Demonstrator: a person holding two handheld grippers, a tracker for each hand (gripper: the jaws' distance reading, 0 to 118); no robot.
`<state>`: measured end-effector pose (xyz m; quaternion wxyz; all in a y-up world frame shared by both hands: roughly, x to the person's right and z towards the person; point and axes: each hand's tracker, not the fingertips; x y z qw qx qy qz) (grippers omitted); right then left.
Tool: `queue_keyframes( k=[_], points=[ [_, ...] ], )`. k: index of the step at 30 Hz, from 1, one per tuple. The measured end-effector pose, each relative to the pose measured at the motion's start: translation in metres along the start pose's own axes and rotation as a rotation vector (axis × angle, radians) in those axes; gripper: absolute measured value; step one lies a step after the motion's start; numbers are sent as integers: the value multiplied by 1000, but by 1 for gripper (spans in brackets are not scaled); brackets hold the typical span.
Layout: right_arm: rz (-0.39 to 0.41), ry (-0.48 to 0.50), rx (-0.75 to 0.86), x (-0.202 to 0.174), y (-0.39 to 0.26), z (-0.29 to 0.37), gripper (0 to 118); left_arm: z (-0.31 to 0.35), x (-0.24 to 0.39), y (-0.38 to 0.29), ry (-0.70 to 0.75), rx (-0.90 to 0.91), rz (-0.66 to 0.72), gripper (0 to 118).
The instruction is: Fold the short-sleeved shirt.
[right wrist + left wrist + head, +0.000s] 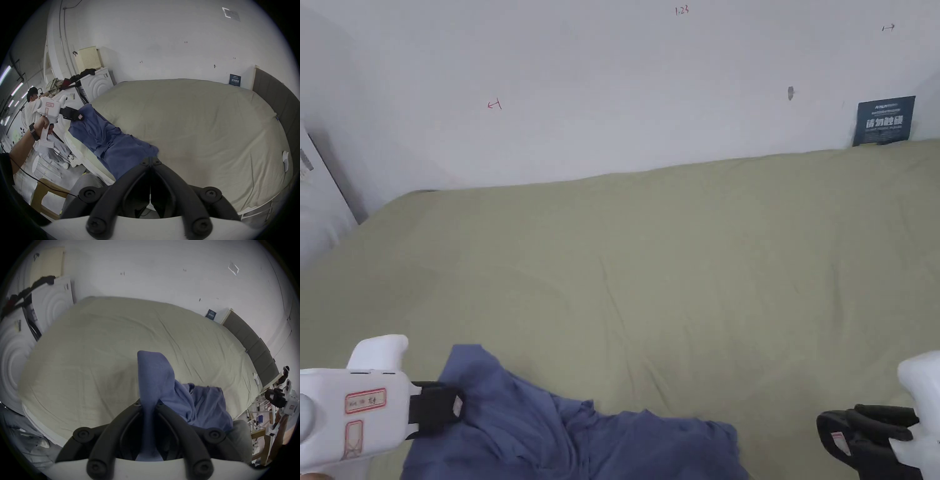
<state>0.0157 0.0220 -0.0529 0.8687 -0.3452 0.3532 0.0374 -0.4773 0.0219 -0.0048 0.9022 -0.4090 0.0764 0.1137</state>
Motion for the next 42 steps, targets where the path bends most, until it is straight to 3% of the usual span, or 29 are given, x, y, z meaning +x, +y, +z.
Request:
queue_keyframes(
  k=[3, 5, 10, 18, 19, 21, 22, 28, 29, 31, 33, 35, 42],
  points=[
    [12, -4, 4, 1, -2, 4, 0, -2, 42, -7, 7, -39, -74, 7],
    [6, -5, 9, 6, -4, 8, 0, -13, 60, -10, -17, -50, -44, 7],
    [-18, -30, 16, 20, -9, 20, 0, -42, 126, -24, -209, -124, -25, 7],
    [-58, -65, 39, 40, -18, 37, 0, -91, 191, -50, -245, -241, -77, 11],
    [-60, -64, 40, 41, -19, 38, 0, -94, 194, -54, -243, -249, -89, 35],
    [-75, -64, 44, 44, -20, 39, 0, -99, 195, -59, -275, -256, -67, 111],
    [-78, -61, 43, 45, -20, 39, 0, -99, 195, -63, -266, -254, -51, 116],
    [-81, -70, 33, 44, -23, 35, 0, -69, 157, -53, -427, -171, 91, 110],
    [-83, -63, 33, 43, -24, 34, 0, -70, 142, -51, -491, -134, 99, 97],
    [-85, -54, 39, 39, -24, 33, 0, -67, 120, -50, -563, -117, 140, 0],
    [-80, -46, 36, 35, -24, 31, 0, -55, 115, -49, -509, -111, 127, 0],
    [-72, -40, 39, 30, -23, 31, 0, -60, 100, -48, -626, -105, 178, 0],
    [-63, -35, 56, 22, -21, 40, 0, -116, 109, -88, -736, -124, 287, 0]
  ],
)
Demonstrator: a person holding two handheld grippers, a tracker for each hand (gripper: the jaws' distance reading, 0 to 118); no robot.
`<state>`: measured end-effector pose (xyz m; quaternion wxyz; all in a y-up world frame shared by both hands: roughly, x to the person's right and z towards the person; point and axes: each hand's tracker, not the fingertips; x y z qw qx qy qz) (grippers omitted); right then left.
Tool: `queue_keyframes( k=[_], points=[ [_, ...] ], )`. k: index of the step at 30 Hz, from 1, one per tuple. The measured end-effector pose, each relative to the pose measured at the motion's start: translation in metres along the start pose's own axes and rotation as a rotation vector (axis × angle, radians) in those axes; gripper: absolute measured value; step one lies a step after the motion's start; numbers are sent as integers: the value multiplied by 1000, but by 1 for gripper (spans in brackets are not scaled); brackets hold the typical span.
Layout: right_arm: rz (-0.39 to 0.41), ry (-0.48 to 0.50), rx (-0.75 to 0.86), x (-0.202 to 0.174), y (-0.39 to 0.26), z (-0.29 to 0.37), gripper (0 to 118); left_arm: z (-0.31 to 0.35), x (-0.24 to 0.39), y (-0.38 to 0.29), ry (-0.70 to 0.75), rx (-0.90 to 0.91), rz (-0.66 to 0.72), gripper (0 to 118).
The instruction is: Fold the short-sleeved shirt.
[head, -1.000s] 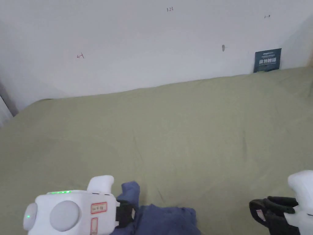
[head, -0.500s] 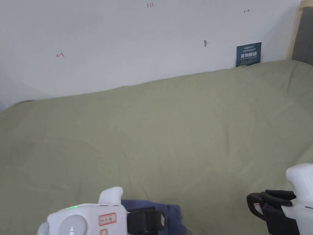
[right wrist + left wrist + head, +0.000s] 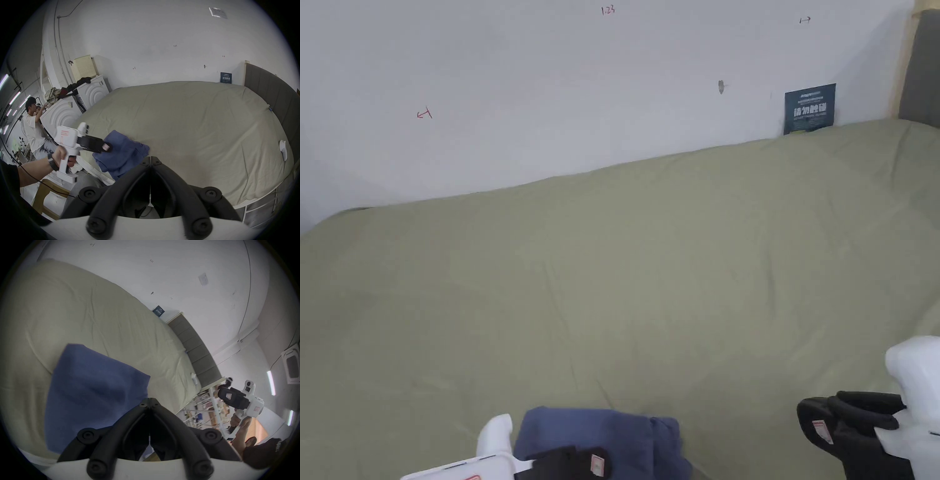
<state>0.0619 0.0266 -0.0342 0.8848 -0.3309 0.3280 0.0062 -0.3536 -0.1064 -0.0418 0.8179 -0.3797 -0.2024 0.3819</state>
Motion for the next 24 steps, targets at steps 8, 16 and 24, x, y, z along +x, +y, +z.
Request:
queue_keyframes(
  k=[8, 16, 24],
  points=[
    [-21, -22, 56, 2, 6, 22, 0, -88, -15, -25, -35, -171, 13, 0],
    [-17, -6, 57, -1, 14, 14, 0, -88, 13, -31, -91, -211, -16, 0],
    [-8, 227, -4, -14, 8, -67, 0, 79, 47, 20, -62, 73, -247, 0]
  ],
)
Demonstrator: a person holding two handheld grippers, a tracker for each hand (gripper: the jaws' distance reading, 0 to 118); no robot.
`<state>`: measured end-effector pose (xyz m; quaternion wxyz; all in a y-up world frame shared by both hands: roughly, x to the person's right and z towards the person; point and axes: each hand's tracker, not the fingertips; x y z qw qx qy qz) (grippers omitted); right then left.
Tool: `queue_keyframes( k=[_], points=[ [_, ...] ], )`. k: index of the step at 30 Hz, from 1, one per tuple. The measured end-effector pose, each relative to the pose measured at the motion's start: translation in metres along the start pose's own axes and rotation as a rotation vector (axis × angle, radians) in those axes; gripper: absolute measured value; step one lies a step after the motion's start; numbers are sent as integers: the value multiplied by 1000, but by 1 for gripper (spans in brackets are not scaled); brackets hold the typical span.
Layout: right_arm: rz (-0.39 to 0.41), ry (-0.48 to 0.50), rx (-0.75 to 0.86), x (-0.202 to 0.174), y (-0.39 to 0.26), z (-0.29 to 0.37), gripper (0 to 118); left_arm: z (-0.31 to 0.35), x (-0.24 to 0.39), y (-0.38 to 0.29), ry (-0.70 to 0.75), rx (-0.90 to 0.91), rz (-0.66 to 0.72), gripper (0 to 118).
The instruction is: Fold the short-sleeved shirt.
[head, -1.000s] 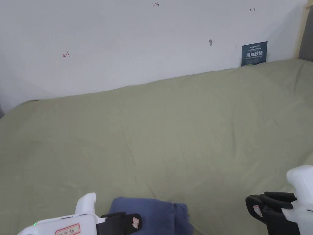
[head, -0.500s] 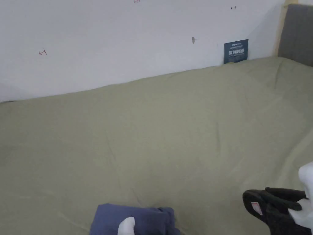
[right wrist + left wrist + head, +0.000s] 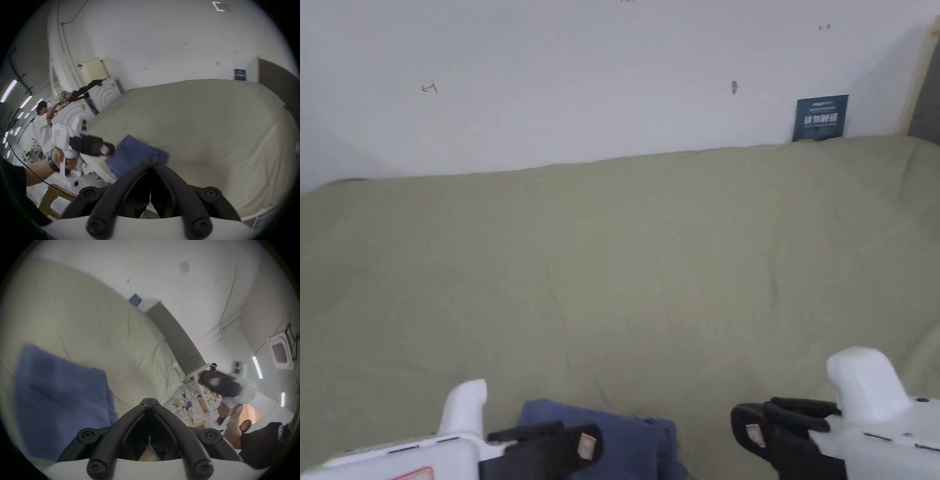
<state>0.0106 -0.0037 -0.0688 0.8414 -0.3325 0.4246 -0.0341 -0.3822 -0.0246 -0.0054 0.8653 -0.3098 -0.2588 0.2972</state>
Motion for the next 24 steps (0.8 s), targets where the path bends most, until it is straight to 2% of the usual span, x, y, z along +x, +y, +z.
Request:
queue_keyframes(
  k=[4, 5, 8, 9, 10, 15, 17, 19, 20, 21, 22, 23, 24],
  points=[
    [-71, 313, 7, -7, -14, -70, 0, 66, -26, 5, 168, 107, 6, 0],
    [-108, 412, -8, -6, -19, -88, 0, 79, -33, 2, 191, 134, 19, 0],
    [-265, 543, -70, -2, -40, -148, 0, 110, -58, -7, 234, 191, 100, 0],
    [-313, 560, -89, 2, -47, -163, 0, 115, -63, -10, 245, 189, 119, 0],
    [-371, 520, -116, 6, -56, -178, 0, 120, -68, -14, 263, 191, 116, 0],
    [-551, 393, -211, 43, -99, -206, 0, 120, -91, -25, 287, 142, 152, 0],
    [-610, 477, -144, 53, -111, -199, 0, 113, -100, -24, 260, 95, 151, 0],
    [-522, 416, -146, 49, -106, -194, 0, 100, -101, -20, 253, 79, 136, 0],
    [-525, 426, -155, 47, -105, -193, 0, 91, -106, -16, 219, 47, 140, 7],
    [-528, 423, -157, 47, -104, -193, 0, 84, -113, -13, 179, 31, 161, 25],
    [-528, 425, -158, 48, -104, -193, 0, 71, -123, -8, 133, 3, 193, 71],
    [-524, 426, -159, 49, -104, -192, 0, 60, -132, -3, 127, -15, 205, 102],
    [-516, 419, -153, 48, -104, -190, 0, 46, -140, -1, 122, -60, 211, 118]
  ],
)
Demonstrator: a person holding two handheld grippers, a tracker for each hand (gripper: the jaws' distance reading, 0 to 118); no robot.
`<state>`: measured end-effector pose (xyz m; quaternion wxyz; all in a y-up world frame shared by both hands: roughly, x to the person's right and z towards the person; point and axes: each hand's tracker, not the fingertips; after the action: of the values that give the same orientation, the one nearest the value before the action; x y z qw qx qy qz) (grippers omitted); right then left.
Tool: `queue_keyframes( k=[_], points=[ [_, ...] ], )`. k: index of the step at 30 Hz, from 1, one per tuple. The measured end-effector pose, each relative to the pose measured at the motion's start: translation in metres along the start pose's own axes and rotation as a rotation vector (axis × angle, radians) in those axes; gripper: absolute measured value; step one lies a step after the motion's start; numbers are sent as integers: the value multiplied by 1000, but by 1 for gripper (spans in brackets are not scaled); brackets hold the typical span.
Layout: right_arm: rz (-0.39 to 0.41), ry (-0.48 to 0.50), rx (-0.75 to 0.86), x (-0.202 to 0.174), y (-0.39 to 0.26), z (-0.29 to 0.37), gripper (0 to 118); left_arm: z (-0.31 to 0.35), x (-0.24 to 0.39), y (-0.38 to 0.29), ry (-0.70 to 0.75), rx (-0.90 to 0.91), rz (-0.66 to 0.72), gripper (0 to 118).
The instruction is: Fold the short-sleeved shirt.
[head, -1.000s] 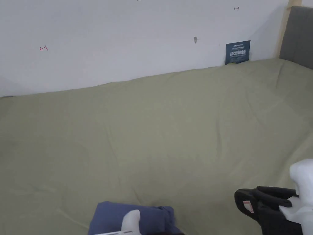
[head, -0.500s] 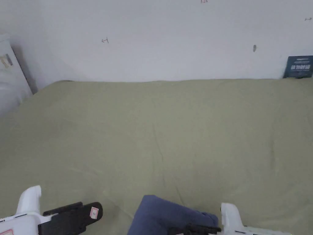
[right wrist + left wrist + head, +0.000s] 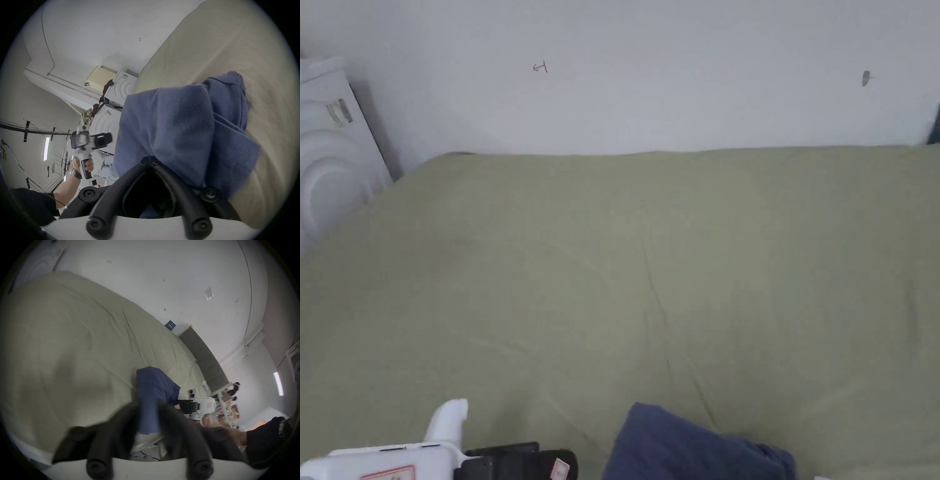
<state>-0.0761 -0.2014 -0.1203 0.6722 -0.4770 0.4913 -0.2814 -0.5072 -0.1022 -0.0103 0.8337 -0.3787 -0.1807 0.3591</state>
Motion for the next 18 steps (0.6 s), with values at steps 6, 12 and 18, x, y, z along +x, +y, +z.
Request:
queue_keyframes(
  k=[6, 12, 18],
  points=[
    [5, -8, -4, -2, 2, 2, 0, -68, -34, 4, -37, -213, 47, 118],
    [21, -22, -13, -3, 5, 5, 0, -100, -26, 9, -213, -198, 104, 118],
    [27, -33, 4, -3, 3, 6, 0, -125, -14, -3, -231, -229, -34, 118]
  ],
)
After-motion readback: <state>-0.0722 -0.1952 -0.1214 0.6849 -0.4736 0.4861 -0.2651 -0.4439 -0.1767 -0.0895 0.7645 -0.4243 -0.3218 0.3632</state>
